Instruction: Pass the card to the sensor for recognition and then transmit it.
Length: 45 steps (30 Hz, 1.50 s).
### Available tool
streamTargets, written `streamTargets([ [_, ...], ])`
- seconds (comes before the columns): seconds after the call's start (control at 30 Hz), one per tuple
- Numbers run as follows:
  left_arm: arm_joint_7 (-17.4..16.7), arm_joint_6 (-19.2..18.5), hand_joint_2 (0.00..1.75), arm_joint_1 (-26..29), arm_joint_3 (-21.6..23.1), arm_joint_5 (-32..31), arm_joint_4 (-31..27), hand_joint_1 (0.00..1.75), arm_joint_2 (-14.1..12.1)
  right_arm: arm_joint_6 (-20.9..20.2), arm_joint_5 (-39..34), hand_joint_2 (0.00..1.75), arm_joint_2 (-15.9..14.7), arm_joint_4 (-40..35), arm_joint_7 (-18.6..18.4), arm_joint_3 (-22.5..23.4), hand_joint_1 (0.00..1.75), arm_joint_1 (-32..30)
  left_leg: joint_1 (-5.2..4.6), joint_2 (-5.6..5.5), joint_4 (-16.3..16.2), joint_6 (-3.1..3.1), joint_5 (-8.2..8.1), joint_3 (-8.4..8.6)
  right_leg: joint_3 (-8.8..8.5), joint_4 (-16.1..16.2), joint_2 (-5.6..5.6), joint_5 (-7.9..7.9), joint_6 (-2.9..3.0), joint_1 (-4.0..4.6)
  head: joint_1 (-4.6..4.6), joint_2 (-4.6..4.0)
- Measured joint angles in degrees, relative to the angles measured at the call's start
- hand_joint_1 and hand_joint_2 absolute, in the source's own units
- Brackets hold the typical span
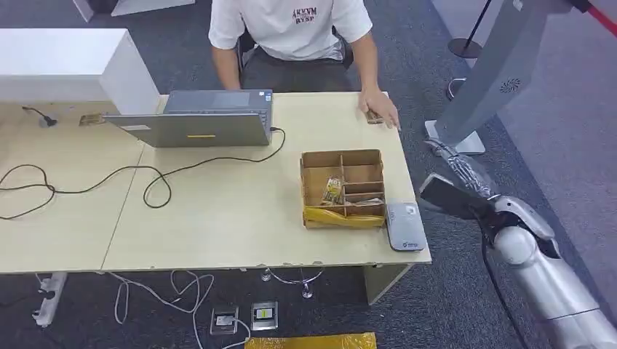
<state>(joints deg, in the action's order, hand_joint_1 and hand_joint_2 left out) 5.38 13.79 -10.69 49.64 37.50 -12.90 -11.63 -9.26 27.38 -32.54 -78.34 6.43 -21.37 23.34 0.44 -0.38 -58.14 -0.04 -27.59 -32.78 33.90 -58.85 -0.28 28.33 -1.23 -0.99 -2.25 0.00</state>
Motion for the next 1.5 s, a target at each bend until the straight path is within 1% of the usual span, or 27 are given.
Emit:
streamTargets([
  [0.07, -0.44, 0.0, 0.0, -0.01, 0.0, 0.22, 0.0, 0.0, 0.02, 5.02, 8.38, 1.75, -0.13, 1.78, 0.18, -1.45, 0.0, 0.01, 0.01, 0.0, 0.0, 0.0, 0.0, 0.0, -0.01, 0.0, 0.0, 0.0, 0.0, 0.01, 0.0, 0.0],
  [0.1, -0.55, 0.0, 0.0, -0.01, 0.0, 0.31, 0.0, 0.0, 0.04, 6.51, 10.84, 1.75, -0.13, 2.96, 0.28, -2.17, 0.0, 0.0, 0.01, 0.0, 0.0, 0.0, 0.0, 0.0, -0.01, 0.0, 0.0, 0.0, 0.0, 0.01, 0.0, 0.0],
  [0.17, -0.7, 0.0, 0.0, -0.01, 0.0, 0.39, 0.0, 0.0, 0.11, 8.05, 12.9, 1.75, -0.11, 5.21, 0.46, -3.58, 0.0, -0.09, 0.0, 0.0, 0.0, 0.0, 0.0, -0.01, -0.01, 0.0, -0.02, 0.0, 0.0, 0.0, 0.02, 0.0],
  [0.27, -0.72, 0.02, 0.0, 0.02, 0.0, 0.42, 0.0, 0.0, 0.09, 8.62, 14.83, 1.75, -0.09, 6.98, 0.63, -4.99, 0.0, -0.12, 0.0, -0.01, 0.0, 0.0, 0.0, -0.03, 0.0, 0.0, -0.02, 0.0, 0.0, 0.0, 0.0, 0.0],
  [0.53, -0.72, 0.2, 0.0, 0.07, 0.0, 0.39, 0.02, 0.0, 0.0, 7.55, 16.32, 1.75, 0.7, 9.34, 0.72, -8.4, 0.0, 0.41, 0.01, -0.01, 0.0, 0.0, 0.0, -0.04, 0.0, -0.01, -0.02, 0.01, 0.01, 0.0, -0.02, 0.0],
  [0.77, -0.72, 0.61, 0.0, 0.08, 0.0, 0.42, 0.02, 0.0, 0.0, 5.82, 16.32, 1.75, 1.4, 9.43, 0.85, -9.91, 0.0, 1.76, 0.0, 0.0, 0.0, 0.0, 0.01, -0.03, -0.01, -0.01, -0.03, 0.01, 0.01, 0.0, 0.0, 0.0],
  [0.97, -0.72, 0.63, 0.0, 0.1, 0.0, 0.42, 0.02, 0.0, 0.0, 5.65, 16.32, 1.75, 1.79, 9.43, 0.96, -11.09, 0.0, 2.31, 0.0, -0.01, 0.0, 0.0, 0.0, -0.03, -0.01, -0.01, -0.03, 0.01, 0.01, 0.0, 0.0, 0.0],
  [1.23, -0.72, 0.63, 0.0, 0.09, 0.0, 0.24, 0.02, 0.0, 0.0, 5.82, 15.55, 1.75, 2.31, 9.41, 2.27, -11.15, 0.0, 2.52, 0.0, -0.01, 0.0, 0.0, 0.01, -0.03, -0.01, -0.01, -0.03, 0.01, 0.01, 0.0, 0.0, 0.0],
  [1.4, -0.72, 0.63, 0.0, 0.07, 0.0, -0.24, 0.02, 0.0, 0.0, 5.87, 13.24, 1.75, 2.91, 8.75, 4.15, -11.11, 0.0, 2.57, 0.0, -0.01, 0.0, 0.0, 0.01, -0.03, -0.01, -0.02, -0.02, 0.01, 0.01, 0.0, 0.0, 0.0],
  [1.5, -0.7, 0.66, 0.0, 0.06, 0.0, -0.3, 0.02, 0.0, 0.0, 5.26, 11.77, 1.75, 3.56, 7.07, 3.85, -11.07, 0.0, 2.55, 0.01, -0.01, 0.0, 0.0, 0.01, -0.02, -0.01, -0.02, -0.02, 0.01, 0.01, 0.01, 0.0, 0.0],
])
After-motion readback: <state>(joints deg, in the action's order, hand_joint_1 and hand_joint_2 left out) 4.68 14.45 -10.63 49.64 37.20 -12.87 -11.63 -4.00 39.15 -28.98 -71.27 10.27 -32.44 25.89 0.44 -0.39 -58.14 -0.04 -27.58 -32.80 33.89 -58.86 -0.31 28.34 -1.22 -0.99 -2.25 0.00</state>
